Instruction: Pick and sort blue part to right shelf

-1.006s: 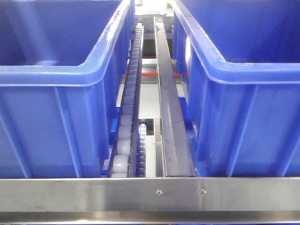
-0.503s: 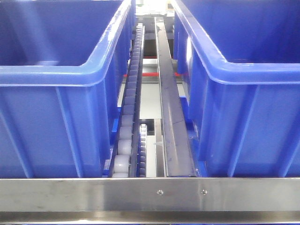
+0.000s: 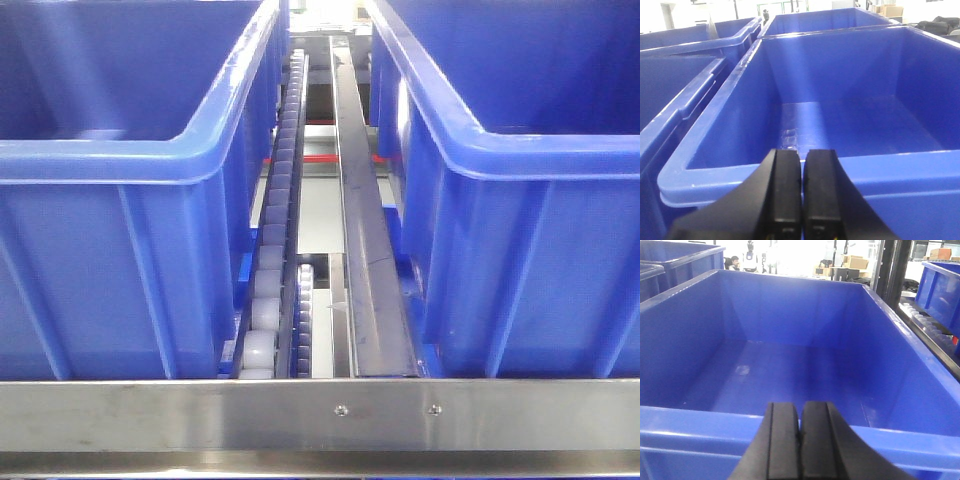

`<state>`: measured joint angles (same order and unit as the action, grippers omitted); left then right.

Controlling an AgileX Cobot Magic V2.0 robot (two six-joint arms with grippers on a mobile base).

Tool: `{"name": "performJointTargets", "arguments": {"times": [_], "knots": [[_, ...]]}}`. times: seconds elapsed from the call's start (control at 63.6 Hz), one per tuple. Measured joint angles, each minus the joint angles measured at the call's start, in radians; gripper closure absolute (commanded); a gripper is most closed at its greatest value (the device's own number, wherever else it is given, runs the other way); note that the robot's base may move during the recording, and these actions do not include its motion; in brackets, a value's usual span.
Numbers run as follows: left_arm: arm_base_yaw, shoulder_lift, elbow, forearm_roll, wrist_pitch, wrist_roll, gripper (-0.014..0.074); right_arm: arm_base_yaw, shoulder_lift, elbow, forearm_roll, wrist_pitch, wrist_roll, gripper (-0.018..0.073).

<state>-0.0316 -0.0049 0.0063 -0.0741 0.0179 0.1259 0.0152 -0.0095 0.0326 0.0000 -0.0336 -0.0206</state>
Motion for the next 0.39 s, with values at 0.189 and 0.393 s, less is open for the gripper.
{"name": "performJointTargets", "arguments": {"times": [0.189, 0.393], "knots": [[0.000, 0.000, 0.000, 0.000, 0.000, 0.000, 0.0472, 0.000, 0.000, 0.000, 0.000, 0.000, 0.000, 0.0505], [0.000, 0.000, 0.000, 0.000, 0.000, 0.000, 0.0472, 0.000, 0.000, 0.000, 0.000, 0.000, 0.000, 0.0505]]}}
